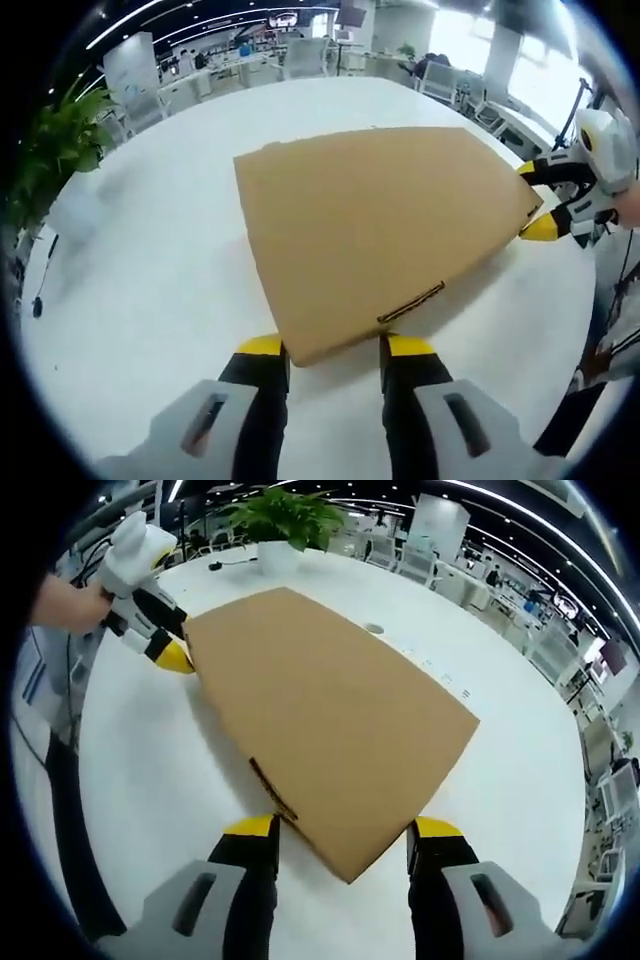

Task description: Operate the shoe box by opening the lid, removing the specified soft item, and placing it in the target area until the item is outside and the box remains undamaged.

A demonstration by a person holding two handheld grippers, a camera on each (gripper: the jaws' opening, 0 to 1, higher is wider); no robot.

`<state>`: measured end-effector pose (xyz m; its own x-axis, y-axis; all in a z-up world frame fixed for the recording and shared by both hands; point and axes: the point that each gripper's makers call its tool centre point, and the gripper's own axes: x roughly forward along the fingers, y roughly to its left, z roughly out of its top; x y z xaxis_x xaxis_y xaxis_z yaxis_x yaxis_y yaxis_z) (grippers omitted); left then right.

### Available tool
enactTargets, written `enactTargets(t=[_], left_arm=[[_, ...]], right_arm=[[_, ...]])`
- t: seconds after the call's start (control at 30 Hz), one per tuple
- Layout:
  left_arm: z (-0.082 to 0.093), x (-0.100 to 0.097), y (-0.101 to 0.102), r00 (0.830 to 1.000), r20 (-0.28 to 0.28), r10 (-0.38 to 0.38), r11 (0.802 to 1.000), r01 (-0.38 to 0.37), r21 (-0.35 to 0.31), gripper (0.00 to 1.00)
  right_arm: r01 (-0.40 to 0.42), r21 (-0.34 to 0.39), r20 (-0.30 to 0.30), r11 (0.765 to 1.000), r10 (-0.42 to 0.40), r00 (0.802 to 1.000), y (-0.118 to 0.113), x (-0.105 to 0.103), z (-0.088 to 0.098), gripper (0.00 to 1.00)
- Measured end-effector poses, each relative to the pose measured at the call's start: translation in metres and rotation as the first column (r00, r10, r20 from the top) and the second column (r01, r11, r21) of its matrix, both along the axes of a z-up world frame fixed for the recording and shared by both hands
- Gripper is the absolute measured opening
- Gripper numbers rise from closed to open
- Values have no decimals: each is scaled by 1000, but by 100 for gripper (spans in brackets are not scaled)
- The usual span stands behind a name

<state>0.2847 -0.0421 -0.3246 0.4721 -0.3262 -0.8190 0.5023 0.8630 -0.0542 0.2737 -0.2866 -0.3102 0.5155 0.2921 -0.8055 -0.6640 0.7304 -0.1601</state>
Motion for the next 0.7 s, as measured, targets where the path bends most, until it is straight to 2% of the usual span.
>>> enactTargets(t=[0.1, 0.17, 0.3, 0.4, 0.5, 0.63, 0.7], left_arm=[[1, 1, 2, 1000, -23, -8, 1000, 8, -16, 35], [2, 0, 3, 1000, -17, -15, 999, 15, -38, 35], [2, -1, 3, 999, 0, -43, 999, 43, -32, 35], [2, -2, 1, 998, -2, -59, 998, 58, -30, 38], [2, -3, 0, 998, -2, -71, 997, 70, -25, 39], [5, -5, 1, 999, -9, -49, 996, 48, -69, 48], [9, -5, 3, 999, 1, -34, 995, 34, -95, 52]], right_arm=[[5, -11, 0, 1000, -5, 1000, 0, 1, -1, 51], [23, -6, -5, 1000, -23, 1000, 0, 1, -1, 52], [62, 33, -6, 998, -62, 998, 0, -1, 0, 51], [65, 28, -2, 997, -65, 998, 1, -4, 0, 51], [51, 21, -11, 998, -51, 999, 5, -7, 1, 56], [57, 32, -6, 998, -56, 998, 4, -8, 4, 56], [92, 94, -15, 991, -91, 996, 7, -9, 8, 57]])
